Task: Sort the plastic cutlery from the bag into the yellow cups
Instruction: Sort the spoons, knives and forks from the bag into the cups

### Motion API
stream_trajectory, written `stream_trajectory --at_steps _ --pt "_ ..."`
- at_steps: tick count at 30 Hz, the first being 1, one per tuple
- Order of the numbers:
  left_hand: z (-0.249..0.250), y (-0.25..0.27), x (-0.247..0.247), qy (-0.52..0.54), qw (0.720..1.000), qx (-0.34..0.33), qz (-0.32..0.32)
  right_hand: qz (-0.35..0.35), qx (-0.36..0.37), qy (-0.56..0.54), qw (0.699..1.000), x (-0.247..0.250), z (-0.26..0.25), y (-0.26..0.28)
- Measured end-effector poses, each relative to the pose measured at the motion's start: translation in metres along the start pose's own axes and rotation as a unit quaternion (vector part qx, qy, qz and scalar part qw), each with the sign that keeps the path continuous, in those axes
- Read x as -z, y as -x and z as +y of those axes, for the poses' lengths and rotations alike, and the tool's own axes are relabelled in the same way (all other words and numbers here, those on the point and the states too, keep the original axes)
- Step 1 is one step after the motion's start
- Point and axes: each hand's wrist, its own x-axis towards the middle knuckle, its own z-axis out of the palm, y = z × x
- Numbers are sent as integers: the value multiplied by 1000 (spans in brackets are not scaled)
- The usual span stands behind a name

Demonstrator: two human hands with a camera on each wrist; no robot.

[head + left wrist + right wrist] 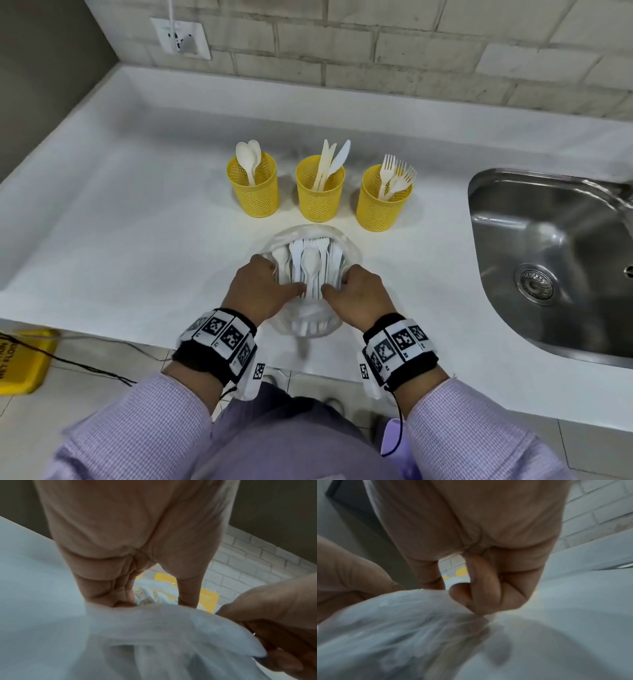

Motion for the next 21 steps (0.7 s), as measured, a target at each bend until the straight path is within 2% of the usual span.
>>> stream_trajectory --at_steps 2,6,12,17,21 --pt "-1 0 -1 15 1000 1 4 10 -7 -15 1000 -1 0 -1" --pt "-2 -5 1 18 999 10 -26 24 1 -32 999 -4 -2 -3" --pt "-10 -15 3 53 998 14 1 33 8 -70 997 -4 -6 -2" --pt "-10 -16 11 62 997 28 -23 37 -2 -57 998 -12 -14 -6" --pt "-8 -18 15 48 999 7 -24 53 8 -51 997 -16 -19 -7"
